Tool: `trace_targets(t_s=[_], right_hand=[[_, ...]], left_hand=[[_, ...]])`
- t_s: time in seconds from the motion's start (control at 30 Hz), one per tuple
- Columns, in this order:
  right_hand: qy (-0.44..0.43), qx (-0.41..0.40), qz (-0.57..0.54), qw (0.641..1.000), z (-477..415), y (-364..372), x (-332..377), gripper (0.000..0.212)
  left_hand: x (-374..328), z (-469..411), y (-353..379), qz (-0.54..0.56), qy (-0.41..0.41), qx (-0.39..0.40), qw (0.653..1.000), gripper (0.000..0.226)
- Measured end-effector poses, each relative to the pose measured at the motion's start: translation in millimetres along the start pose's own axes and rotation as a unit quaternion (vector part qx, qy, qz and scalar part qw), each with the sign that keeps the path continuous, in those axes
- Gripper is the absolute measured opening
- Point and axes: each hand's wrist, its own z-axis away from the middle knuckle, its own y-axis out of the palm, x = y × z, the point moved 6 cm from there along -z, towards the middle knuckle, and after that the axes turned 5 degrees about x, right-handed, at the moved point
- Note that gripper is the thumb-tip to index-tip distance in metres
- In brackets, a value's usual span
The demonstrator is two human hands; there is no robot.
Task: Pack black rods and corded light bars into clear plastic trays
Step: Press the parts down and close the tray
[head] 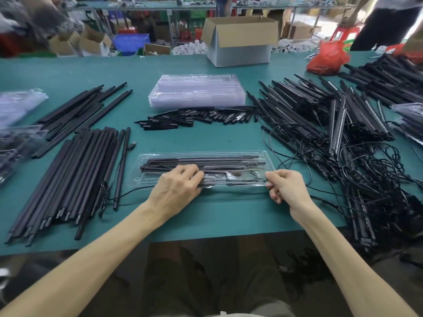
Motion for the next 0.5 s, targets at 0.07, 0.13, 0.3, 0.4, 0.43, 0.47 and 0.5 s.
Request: trace_targets(t_s=[0.07, 0.13, 0.3, 0.4, 0.43, 0.47, 0.5], right_hand=[[-0.012, -0.011, 0.011, 1.0, 2, 0, -1, 0.023], [-0.032, -0.027, 0.057, 0.997, 5, 2, 0, 0.025], [-0.219, -0.172, 0.368, 0.887, 28, 7, 30, 0.036], [-0.351, -0.182, 0.474, 0.787, 47, 24, 58, 0.03], [-0.375, -0.148, 0.483, 0.778, 49, 33, 61, 0.031], [-0.392, -0.111, 0.497, 0.766, 51, 45, 62, 0.033], [-0.406, -0.078, 0.513, 0.752, 52, 58, 61, 0.036]], left_hand=[[-5, 0, -1, -0.009, 0.01, -0.008, 1.0, 0.018], [-7, 0, -2, -0.016, 0.02, -0.018, 1.0, 0.016], [-3, -2, -5, -0.024, 0.021, -0.02, 0.999, 0.015], [-2, -4, -4, -0.024, 0.021, -0.014, 0.999, 0.014], [-3, -5, -4, -0.027, 0.018, -0.016, 0.999, 0.013], [-4, -7, -4, -0.029, 0.014, -0.017, 0.999, 0.012], [-5, -8, -4, -0.03, 0.012, -0.017, 0.999, 0.012]])
